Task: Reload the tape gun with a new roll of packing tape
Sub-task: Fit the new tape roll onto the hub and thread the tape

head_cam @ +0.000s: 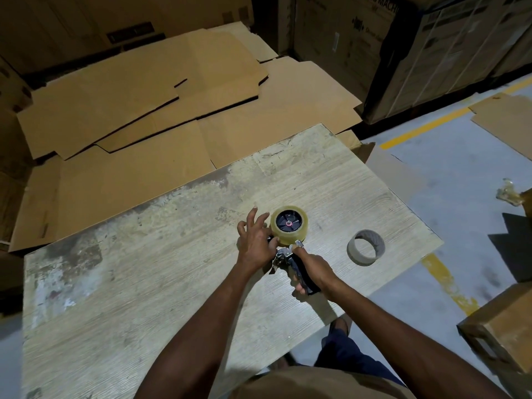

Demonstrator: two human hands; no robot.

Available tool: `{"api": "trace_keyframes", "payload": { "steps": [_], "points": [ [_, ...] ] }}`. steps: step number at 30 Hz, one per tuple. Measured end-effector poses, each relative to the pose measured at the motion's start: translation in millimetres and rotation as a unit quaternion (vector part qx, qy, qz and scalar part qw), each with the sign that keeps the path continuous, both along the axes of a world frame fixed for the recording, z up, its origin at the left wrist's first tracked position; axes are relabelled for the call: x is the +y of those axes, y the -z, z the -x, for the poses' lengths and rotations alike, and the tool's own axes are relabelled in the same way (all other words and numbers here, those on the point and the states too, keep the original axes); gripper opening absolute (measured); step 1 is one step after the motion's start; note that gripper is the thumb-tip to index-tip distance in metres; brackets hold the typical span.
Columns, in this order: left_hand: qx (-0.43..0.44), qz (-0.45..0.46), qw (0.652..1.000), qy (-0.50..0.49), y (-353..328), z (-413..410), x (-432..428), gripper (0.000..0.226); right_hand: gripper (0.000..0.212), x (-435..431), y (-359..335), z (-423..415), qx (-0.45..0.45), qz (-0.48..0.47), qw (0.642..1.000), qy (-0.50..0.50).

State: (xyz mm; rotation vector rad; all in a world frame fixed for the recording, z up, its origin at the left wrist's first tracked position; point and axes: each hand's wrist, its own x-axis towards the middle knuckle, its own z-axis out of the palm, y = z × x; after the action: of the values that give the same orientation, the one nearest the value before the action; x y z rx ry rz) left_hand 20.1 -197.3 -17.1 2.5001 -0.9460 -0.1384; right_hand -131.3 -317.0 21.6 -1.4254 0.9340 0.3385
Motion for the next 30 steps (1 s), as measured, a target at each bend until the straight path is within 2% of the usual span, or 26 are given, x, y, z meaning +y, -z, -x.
{"api": "trace_keyframes", "payload": {
  "steps": [4,10,13,16,24,26,30],
  "points": [
    [-0.022,0.002,0.999,-0.026,1.4,5.2,-0.1,0.012,0.071,-0.5,4.0,-1.2,-0.002,-0.003,1.0,0.001],
    [-0.051,-0.072,0.996,0.003,-0.4,4.0,-2.4,0.03,0.07,-6.9,8.9,0.9,-0.002,-0.024,1.0,0.006],
    [-0.056,-0.035,0.998,0.013,3.9,3.7,-1.8,0.026,0.07,-8.8,10.5,1.8,0.002,-0.027,1.0,0.006],
    [-0.055,0.009,0.998,0.021,9.3,2.3,-0.6,0.019,0.077,-10.3,13.9,1.0,0.017,-0.018,1.0,0.007],
    [-0.042,0.059,0.997,-0.001,15.8,4.4,-2.6,0.016,0.077,-11.5,17.3,-1.3,0.031,-0.021,0.999,0.004],
    [-0.033,0.074,0.997,-0.006,15.8,5.7,-3.0,0.012,0.073,-11.3,15.1,-1.7,0.034,-0.028,0.999,0.008],
    [-0.022,0.084,0.996,0.0,15.9,4.3,-2.0,0.004,0.081,-17.9,12.8,-5.3,0.037,-0.079,0.996,-0.012]
  ]
}}
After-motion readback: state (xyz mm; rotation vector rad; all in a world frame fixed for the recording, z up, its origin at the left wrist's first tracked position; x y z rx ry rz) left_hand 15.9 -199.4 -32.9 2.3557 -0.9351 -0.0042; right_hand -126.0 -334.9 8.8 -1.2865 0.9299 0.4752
